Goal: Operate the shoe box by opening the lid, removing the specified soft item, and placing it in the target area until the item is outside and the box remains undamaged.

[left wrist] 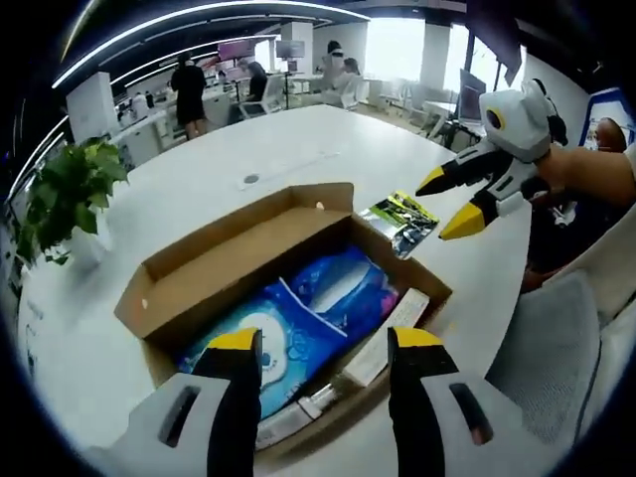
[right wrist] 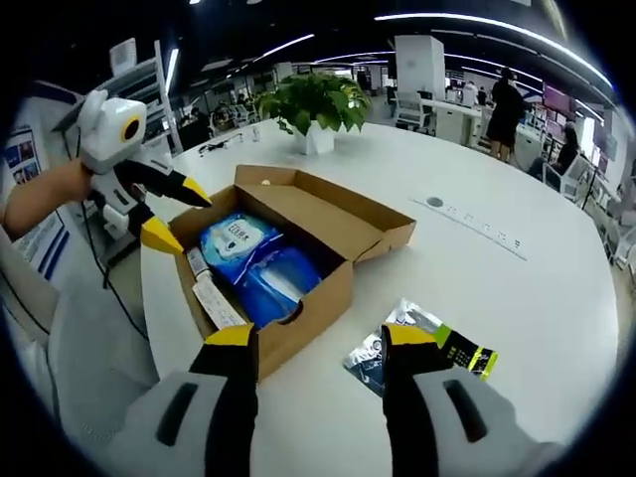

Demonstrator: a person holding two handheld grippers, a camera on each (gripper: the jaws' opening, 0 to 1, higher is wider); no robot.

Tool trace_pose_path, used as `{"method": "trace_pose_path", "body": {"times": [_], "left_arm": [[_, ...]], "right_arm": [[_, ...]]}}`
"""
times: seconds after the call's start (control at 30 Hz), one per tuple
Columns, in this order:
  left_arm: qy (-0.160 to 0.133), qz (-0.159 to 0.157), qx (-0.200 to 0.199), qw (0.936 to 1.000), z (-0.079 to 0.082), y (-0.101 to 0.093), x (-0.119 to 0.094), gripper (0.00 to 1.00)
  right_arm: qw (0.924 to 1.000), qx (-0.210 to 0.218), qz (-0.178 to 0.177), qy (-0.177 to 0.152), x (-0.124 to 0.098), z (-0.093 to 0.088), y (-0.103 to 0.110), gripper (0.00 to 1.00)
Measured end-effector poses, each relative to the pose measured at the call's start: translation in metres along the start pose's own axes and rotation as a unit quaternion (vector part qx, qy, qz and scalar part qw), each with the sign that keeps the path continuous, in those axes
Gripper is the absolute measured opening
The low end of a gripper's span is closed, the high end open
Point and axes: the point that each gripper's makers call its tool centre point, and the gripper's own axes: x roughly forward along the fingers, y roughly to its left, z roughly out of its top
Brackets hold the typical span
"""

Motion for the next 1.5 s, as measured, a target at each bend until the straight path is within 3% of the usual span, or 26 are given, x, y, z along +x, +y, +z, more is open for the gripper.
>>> {"method": "trace_pose_path", "body": {"times": [0.47,1.13,1.5], "left_arm": [[-0.019,0.039,-0.032,0.9985,-0.019,0.041,-0.025,0.48],[-0.009,0.089,-0.056,0.9944,-0.053,0.079,-0.038,0.43],[0.004,0.116,-0.090,0.9892,-0.077,0.099,-0.041,0.38]], "right_arm": [[0.9997,-0.004,0.021,-0.010,0.021,0.011,0.024,0.46],[0.9983,-0.012,0.055,-0.017,0.060,0.029,0.053,0.38],[0.9975,-0.010,0.069,-0.009,0.084,0.032,0.063,0.34]]}}
